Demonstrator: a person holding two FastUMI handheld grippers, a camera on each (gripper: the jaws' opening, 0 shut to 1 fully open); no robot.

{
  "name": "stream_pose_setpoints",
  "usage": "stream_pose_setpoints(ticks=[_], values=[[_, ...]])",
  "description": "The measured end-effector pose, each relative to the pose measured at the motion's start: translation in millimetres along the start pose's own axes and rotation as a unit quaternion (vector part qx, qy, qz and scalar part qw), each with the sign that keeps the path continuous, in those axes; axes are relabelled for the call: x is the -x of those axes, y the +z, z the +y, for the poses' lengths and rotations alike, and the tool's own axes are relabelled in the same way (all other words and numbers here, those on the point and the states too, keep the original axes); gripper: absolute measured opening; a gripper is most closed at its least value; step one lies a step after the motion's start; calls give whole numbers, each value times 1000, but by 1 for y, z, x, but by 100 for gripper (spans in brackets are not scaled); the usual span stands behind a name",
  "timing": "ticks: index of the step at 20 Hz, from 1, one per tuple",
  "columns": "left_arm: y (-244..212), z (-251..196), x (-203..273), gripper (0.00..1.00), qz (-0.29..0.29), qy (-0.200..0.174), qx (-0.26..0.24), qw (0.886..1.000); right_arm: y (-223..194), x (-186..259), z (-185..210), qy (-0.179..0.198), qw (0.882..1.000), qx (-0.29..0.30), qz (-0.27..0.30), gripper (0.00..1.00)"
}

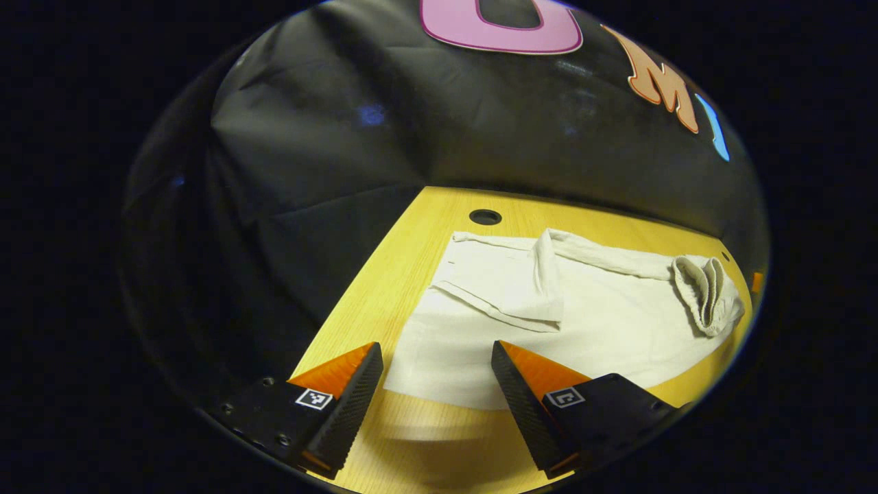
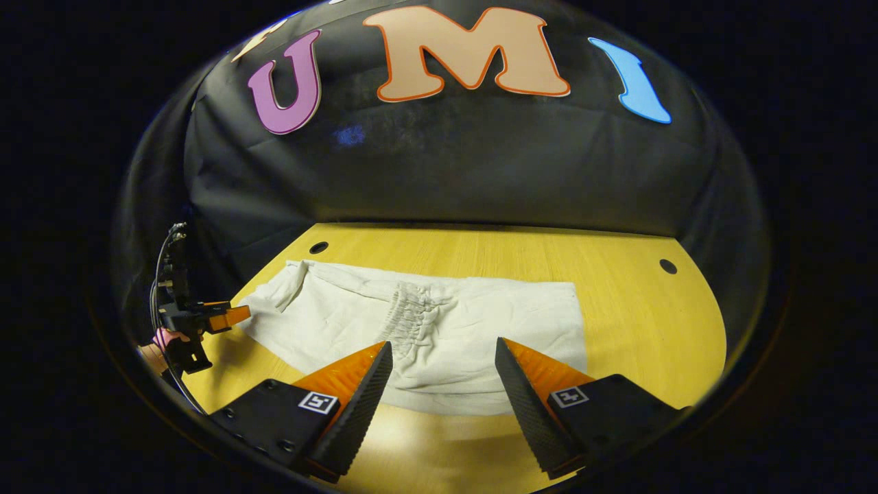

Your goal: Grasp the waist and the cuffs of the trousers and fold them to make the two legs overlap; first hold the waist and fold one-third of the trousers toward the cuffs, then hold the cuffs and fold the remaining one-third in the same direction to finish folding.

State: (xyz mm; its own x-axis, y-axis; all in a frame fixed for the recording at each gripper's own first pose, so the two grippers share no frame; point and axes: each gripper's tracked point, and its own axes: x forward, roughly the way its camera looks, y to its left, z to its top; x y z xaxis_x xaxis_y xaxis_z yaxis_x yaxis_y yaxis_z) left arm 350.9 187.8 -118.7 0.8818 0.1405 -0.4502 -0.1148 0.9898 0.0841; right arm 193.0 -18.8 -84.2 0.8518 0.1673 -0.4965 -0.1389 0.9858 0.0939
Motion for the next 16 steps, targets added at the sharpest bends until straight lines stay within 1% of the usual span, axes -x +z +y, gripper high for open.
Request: stream_pose_setpoints(ticks=[3, 5, 6, 7, 8, 9, 10, 11, 12, 13, 14, 15, 16], values=[[-3, -2, -1, 96, 14, -2, -3, 1000, 4, 6, -9, -8, 1000, -8, -3, 96], [0, 0, -1, 95, 7, -5, -1, 1000, 2, 8, -12, -12, 1000, -11, -2, 97], [-3, -1, 0, 94, 12, -7, 1, 1000, -2, 10, -12, -11, 1000, -11, 1, 92], [-1, -2, 0, 95, 10, -8, -1, 1000, -6, 12, -11, -8, 1000, -11, 5, 92], [-3, -1, -1, 94, 14, -10, -2, 1000, -8, 12, -11, -6, 1000, -11, 8, 96], [-4, -1, 0, 93, 18, -14, 1, 1000, -10, 14, -10, -6, 1000, -10, 10, 96], [-4, -5, 0, 90, 24, -19, 1, 1000, -13, 17, -9, -5, 1000, -11, 11, 89], [-5, -12, 0, 77, 31, -26, -1, 999, -13, 19, -8, -4, 1000, -13, 10, 95], [-5, -20, -2, 70, 32, -34, -7, 999, -14, 20, -9, -4, 1000, -13, 11, 95], [-4, -26, -3, 44, 35, -41, -11, 998, -14, 23, -11, -5, 1000, -13, 10, 95], [-3, -30, -3, 34, 37, -49, -15, 998, -13, 25, -11, -5, 1000, -13, 8, 95], [-1, -32, -3, 13, 36, -50, -15, 998, -12, 28, -13, -7, 1000, -13, 6, 95], [-1, -31, -4, 6, 33, -52, -11, 998, -13, 31, -16, -11, 1000, -12, 4, 95]])
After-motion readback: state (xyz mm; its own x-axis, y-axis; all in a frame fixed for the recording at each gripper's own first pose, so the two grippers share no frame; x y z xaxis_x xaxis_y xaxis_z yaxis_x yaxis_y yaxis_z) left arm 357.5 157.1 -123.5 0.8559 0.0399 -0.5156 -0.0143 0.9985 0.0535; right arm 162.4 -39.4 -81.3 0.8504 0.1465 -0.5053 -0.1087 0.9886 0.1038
